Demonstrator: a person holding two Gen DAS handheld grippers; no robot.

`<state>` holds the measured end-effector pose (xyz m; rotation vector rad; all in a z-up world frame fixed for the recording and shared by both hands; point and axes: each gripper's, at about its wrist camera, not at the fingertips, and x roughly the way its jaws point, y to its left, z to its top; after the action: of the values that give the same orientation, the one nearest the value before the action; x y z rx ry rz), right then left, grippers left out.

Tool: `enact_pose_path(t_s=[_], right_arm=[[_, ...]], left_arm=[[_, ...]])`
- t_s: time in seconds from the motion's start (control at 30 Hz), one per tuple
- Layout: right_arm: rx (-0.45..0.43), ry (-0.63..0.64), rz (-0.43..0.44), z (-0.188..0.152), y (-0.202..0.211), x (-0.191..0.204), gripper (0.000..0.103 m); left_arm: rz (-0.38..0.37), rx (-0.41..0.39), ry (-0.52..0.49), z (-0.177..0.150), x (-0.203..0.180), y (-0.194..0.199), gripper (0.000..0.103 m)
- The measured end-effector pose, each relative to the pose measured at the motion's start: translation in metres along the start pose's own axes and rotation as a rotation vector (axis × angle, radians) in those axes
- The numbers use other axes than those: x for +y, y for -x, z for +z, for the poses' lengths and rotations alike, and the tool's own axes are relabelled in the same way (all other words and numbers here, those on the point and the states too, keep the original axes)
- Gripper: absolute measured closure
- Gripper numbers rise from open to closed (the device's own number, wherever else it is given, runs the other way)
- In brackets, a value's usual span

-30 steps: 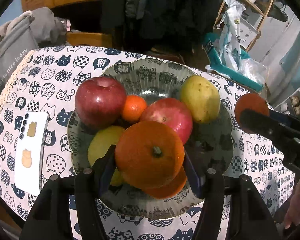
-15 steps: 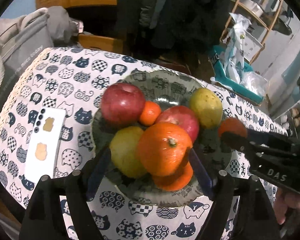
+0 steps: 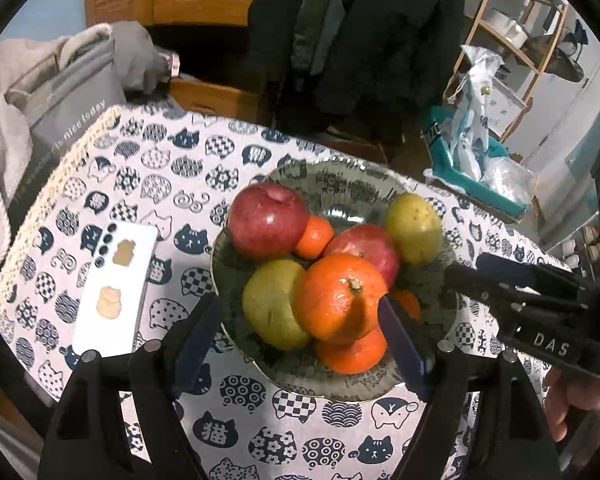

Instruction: Organize fruits

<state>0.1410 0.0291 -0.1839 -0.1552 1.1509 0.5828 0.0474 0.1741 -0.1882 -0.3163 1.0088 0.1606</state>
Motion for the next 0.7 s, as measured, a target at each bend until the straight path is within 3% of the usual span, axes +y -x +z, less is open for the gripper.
enact_pose_path(t_s=[0.37,0.43,0.7], right_arm=[[-0.170,0.044,-0.114,0.007,0.070,0.008,0.042],[-0.205,0.056,-0.136,0.006,0.086,0.011,0.039],[-0.331,0.072,-0.194,0.003,0.139,0.016,0.028]], left_arm=[[-0.021,-0.118,-0.016,0.011,-0.012,0.053,0.021],[-0.022,-0.142,-0.023,0.013,-0.015,0.063,0.016],[0.000,-0.244,-0.079,0.015,-0.030,0.103,0.011]])
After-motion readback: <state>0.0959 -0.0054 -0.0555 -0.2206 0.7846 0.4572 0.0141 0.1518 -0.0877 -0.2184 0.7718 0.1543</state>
